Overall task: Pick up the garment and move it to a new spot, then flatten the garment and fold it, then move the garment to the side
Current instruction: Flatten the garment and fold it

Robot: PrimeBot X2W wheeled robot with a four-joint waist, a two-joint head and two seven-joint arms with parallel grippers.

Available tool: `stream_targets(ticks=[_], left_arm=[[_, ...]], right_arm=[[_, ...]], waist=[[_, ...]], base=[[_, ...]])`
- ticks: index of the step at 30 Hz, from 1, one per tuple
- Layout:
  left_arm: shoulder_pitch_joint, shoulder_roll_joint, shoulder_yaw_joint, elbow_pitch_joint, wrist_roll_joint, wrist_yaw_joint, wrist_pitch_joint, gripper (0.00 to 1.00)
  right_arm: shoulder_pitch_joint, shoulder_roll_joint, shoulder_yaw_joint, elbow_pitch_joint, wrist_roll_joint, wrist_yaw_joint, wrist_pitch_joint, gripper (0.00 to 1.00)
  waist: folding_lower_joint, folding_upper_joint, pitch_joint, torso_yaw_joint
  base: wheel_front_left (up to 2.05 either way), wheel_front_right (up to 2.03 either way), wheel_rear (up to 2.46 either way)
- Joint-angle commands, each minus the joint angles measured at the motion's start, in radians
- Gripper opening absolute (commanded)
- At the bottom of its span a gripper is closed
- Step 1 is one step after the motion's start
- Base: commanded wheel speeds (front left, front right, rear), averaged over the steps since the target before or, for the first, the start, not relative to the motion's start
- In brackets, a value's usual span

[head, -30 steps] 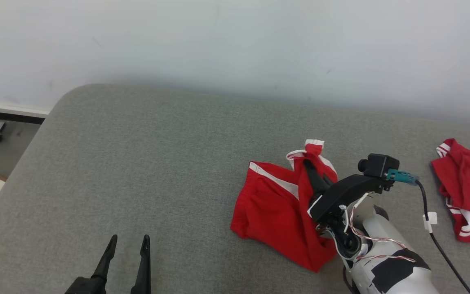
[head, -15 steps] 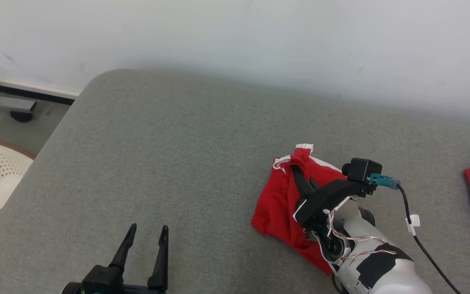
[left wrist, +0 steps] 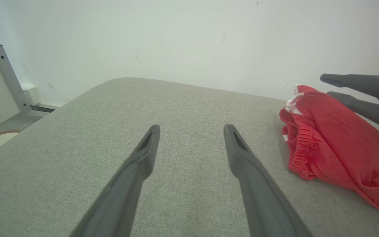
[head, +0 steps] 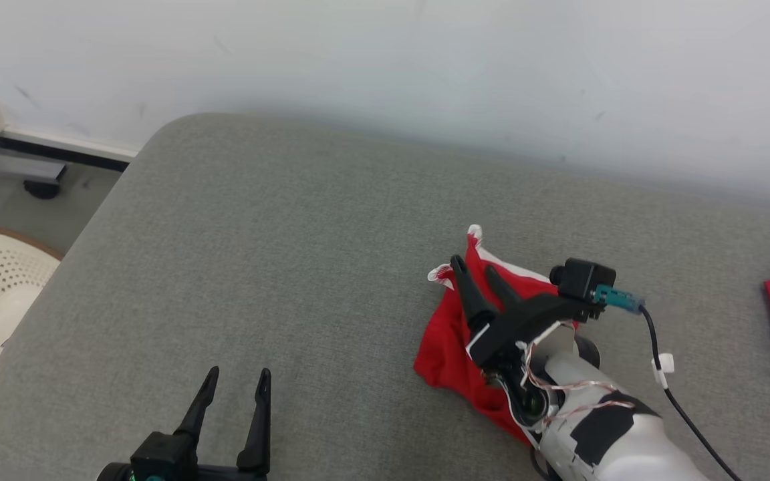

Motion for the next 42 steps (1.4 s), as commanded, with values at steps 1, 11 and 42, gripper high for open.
stream_targets(ticks=[1,11,42], left_arm=[[0.009,-0.001,0.004,0.002,0.001,0.001,-0.001,1.00],[0.045,-0.001,0.040,-0.032,-0.002,0.001,-0.001,1.00],[-0.008,0.009,0.033,-0.033,0.012,0.001,-0.001,1.00]], right_arm=[[-0.019,0.000,0.000,-0.006,0.006,-0.002,-0.005,1.00],[0.063,-0.123,-0.308,-0.181,-0.233,-0.002,-0.011,1.00],[0.279,0.001,-0.464,-0.149,-0.749,-0.002,-0.011,0.00]], waist=[[0.0000,-0.0001,-0.012,-0.015],[0.0000,-0.0001,-0.015,-0.064],[0.0000,-0.0001,0.055,-0.027]], base=[[0.00,0.00,0.00],[0.00,0.00,0.00],[0.00,0.00,0.00]])
